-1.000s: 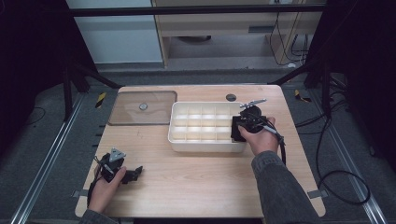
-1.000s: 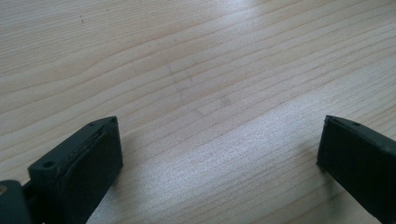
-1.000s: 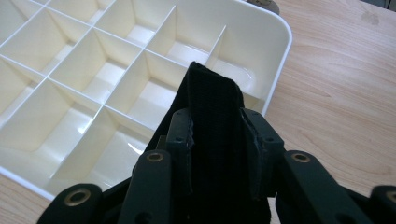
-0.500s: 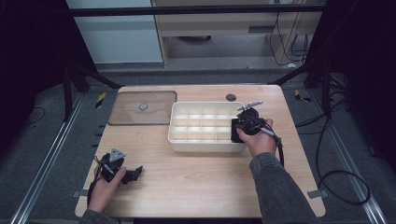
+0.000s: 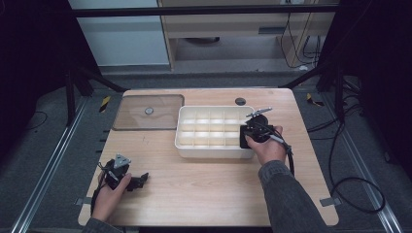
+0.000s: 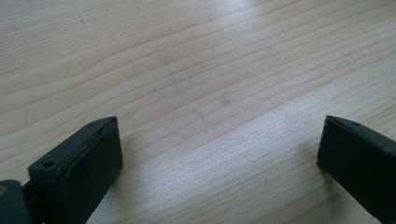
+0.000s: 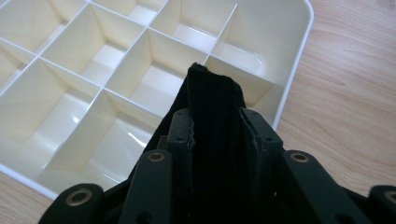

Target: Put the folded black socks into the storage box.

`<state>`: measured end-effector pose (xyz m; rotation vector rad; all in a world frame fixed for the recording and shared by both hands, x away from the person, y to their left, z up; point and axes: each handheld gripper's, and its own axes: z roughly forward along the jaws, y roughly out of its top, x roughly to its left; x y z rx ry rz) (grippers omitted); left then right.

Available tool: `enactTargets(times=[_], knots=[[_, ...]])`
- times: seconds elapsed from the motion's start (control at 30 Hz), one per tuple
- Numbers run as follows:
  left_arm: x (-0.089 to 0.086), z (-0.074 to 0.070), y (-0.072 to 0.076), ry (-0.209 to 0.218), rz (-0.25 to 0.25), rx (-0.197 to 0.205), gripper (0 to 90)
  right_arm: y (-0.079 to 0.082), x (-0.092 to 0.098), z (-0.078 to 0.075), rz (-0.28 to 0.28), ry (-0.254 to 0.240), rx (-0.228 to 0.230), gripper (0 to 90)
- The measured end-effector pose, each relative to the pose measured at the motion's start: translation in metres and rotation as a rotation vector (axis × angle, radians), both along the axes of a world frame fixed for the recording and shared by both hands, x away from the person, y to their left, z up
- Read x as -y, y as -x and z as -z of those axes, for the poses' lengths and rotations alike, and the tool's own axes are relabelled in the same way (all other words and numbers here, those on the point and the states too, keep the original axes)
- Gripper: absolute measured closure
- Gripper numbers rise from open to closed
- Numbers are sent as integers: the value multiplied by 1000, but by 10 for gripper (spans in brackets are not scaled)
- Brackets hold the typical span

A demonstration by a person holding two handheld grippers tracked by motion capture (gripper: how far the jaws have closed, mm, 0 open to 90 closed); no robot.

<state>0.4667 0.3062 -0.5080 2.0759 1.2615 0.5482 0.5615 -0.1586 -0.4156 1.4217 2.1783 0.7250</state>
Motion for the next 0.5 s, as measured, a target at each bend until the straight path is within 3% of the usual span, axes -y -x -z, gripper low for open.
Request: enactTargets(times=[0.5], knots=[[1, 0, 0, 2, 5, 0, 0, 1, -3, 7, 4, 24, -19, 686]])
